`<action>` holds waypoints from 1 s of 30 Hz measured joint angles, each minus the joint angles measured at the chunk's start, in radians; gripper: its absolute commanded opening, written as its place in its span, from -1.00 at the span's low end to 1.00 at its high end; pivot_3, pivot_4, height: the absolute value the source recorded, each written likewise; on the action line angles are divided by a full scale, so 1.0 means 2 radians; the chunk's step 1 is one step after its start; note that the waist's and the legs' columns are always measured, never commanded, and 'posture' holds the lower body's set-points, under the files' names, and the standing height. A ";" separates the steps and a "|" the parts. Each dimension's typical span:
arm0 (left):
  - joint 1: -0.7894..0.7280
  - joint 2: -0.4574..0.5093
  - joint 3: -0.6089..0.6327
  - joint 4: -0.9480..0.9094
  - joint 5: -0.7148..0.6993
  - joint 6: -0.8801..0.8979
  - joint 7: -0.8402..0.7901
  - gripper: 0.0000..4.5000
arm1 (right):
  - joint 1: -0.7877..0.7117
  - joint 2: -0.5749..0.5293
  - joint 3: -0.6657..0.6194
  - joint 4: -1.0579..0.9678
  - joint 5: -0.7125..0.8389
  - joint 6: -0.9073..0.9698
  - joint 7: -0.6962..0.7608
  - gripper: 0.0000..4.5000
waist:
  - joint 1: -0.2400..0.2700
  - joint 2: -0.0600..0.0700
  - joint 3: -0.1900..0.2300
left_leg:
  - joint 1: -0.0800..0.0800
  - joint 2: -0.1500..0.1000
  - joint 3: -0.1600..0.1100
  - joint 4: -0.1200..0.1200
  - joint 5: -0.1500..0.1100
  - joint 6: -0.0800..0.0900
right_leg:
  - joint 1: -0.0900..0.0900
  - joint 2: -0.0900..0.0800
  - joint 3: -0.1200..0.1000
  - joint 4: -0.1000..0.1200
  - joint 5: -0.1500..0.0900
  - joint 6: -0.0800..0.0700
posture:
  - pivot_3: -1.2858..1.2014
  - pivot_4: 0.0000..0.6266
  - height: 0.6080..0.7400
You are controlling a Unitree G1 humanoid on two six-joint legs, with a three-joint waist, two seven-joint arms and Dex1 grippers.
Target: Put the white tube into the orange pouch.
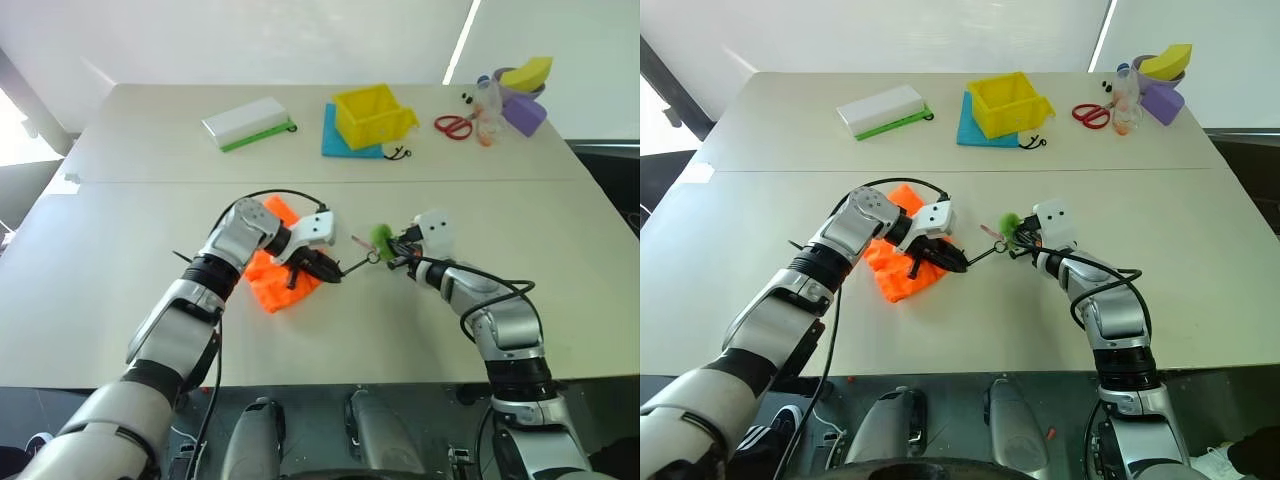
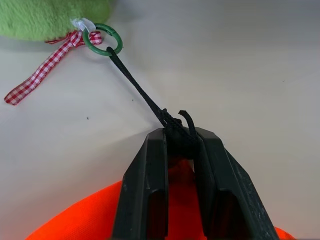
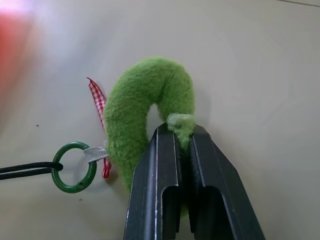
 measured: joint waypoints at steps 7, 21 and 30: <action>0.002 0.041 -0.006 -0.027 0.002 -0.013 -0.035 -0.91 | -0.028 0.002 -0.030 0.055 -0.006 -0.026 -0.042 -1.00 | 0.001 0.000 0.000 | 0.000 0.000 0.000 0.000 0.000 0.000 | 0.000 0.000 0.000 0.000 0.000 0.000 | 0.03 -0.52 1.00; 0.054 0.155 -0.027 -0.191 -0.067 0.054 -0.069 -0.91 | -0.058 -0.019 -0.052 0.132 -0.014 -0.077 -0.084 -1.00 | 0.002 0.000 0.000 | -0.001 0.000 0.000 -0.001 0.000 0.000 | 0.000 -0.001 0.000 0.000 0.000 0.001 | 0.03 -0.52 1.00; 0.080 0.203 -0.049 -0.250 -0.108 0.052 -0.053 -0.91 | -0.066 -0.019 -0.035 0.150 -0.012 -0.098 -0.083 -1.00 | -0.001 0.001 0.000 | 0.000 0.000 0.000 -0.001 0.000 0.000 | -0.001 0.000 0.000 0.000 0.000 0.001 | 0.03 -0.52 1.00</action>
